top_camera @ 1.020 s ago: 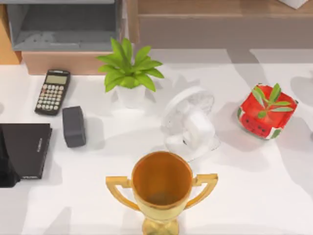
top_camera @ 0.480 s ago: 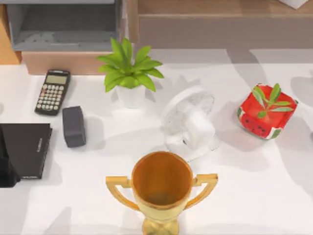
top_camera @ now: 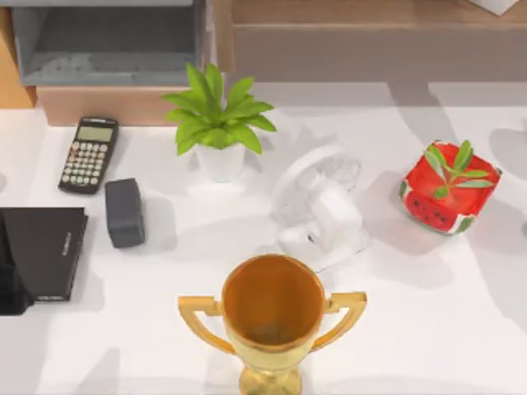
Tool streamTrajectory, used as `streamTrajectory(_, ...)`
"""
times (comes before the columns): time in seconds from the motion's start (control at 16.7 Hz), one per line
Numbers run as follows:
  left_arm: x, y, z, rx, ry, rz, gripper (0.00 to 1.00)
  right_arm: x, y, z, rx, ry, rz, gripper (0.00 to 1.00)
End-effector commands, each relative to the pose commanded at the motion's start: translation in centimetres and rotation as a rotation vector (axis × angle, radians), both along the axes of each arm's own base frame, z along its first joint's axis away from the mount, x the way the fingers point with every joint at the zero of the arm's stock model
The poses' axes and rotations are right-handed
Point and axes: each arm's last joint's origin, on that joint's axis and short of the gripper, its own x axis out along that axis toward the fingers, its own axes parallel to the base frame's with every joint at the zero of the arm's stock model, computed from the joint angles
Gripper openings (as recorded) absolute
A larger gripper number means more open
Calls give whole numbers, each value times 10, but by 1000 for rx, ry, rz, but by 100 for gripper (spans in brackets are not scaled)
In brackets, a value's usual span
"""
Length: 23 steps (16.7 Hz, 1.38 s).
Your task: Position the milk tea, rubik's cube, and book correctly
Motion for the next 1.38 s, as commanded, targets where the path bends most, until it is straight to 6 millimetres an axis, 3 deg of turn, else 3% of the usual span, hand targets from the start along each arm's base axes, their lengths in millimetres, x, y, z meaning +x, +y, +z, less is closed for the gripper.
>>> streamTrajectory(0.36, 0, 0, 0, 0, 0, 0, 100, -17, 12, -12, -3, 41, 8, 100)
streamTrajectory(0.6, 0, 0, 0, 0, 0, 0, 100, -15, 11, -13, -4, 43, 5, 100)
streamTrajectory(0.78, 0, 0, 0, 0, 0, 0, 100, -27, 4, -8, -5, 41, 10, 100)
streamTrajectory(0.96, 0, 0, 0, 0, 0, 0, 100, -59, -15, -1, -6, 38, 13, 100)
streamTrajectory(1.14, 0, 0, 0, 0, 0, 0, 100, -109, -40, 0, -8, 37, 12, 100)
streamTrajectory(1.38, 0, 0, 0, 0, 0, 0, 100, -187, -74, -25, -11, 50, 10, 100)
